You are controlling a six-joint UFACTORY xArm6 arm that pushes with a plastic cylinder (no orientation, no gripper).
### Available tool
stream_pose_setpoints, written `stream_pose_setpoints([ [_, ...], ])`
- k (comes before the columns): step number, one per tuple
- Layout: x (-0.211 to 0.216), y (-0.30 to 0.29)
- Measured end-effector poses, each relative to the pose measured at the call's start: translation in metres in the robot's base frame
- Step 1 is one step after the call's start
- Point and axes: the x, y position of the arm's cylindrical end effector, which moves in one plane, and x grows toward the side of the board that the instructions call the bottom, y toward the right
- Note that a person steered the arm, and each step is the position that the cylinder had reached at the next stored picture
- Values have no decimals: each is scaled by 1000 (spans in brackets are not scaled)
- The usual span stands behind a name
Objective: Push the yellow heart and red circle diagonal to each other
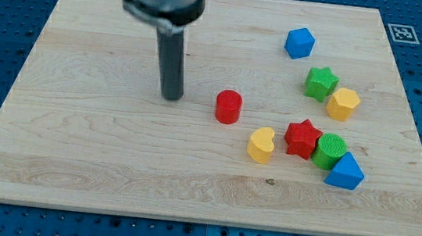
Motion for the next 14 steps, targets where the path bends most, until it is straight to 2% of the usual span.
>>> stream_pose_setpoints([
  [1, 47, 17],
  [4, 46, 158],
  [5, 47, 163],
  [7, 47, 74],
  [10, 44, 77],
  [14, -6, 86],
])
